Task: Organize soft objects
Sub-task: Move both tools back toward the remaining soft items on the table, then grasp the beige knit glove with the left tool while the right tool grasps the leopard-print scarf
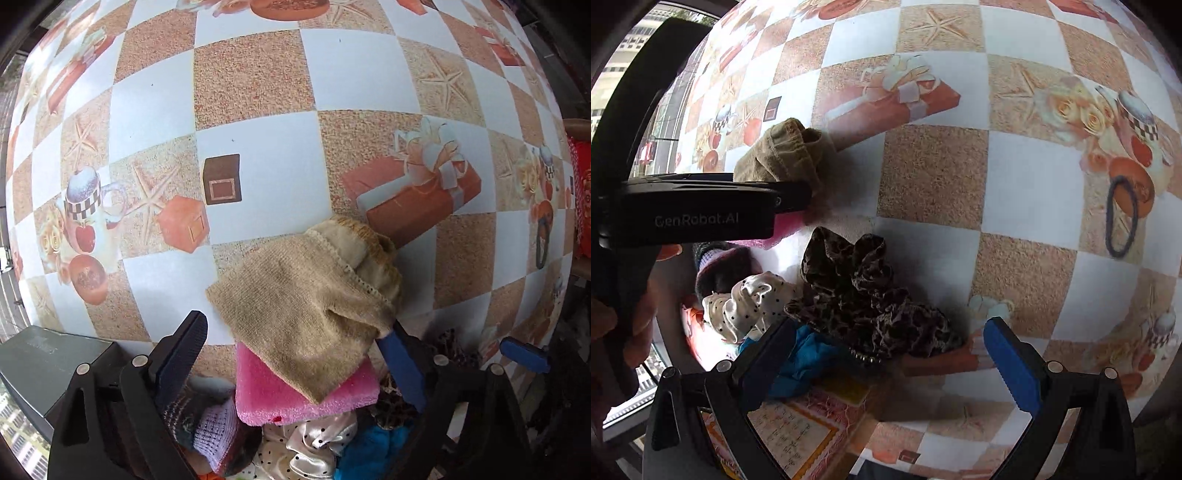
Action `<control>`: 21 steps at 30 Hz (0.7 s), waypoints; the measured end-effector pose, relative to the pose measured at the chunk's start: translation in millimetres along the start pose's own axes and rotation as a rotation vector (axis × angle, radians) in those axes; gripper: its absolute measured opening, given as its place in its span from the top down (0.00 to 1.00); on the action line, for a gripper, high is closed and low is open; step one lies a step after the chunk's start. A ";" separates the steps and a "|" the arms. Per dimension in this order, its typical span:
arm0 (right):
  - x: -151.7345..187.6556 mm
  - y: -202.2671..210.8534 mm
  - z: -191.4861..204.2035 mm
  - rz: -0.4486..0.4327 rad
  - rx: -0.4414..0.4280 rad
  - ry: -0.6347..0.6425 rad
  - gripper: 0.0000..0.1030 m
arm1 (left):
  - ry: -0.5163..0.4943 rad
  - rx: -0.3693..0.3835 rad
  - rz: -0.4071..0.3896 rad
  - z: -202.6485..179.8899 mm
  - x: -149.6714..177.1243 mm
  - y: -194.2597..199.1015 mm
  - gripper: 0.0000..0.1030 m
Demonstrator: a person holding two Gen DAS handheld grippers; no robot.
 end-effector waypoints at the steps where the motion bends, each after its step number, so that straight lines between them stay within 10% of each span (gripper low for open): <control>1: -2.6 -4.6 2.0 0.004 0.008 0.013 0.00 | 0.000 -0.010 0.003 0.4 -1.2 -1.0 0.16; 9: -6.4 -18.1 -0.5 -0.013 0.293 0.155 0.00 | -0.020 0.063 -0.049 -7.6 -11.8 8.5 0.60; 13: -3.6 12.1 -58.5 -0.094 0.405 0.000 0.00 | 0.007 0.091 -0.079 0.8 -16.8 14.1 0.64; 21: 5.1 26.2 -53.6 -0.153 0.136 -0.065 0.00 | 0.045 0.115 -0.106 20.0 -23.8 22.8 0.64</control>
Point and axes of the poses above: each gripper's, at about its wrist camera, not at the fingertips, and y roughly against the way its jaws point, z to its left, x to its underside, the point moved 5 cm from there along -y, roughly the way its jaws point, and after that the axes turned 2 degrees about -x, right-handed, at the moved point
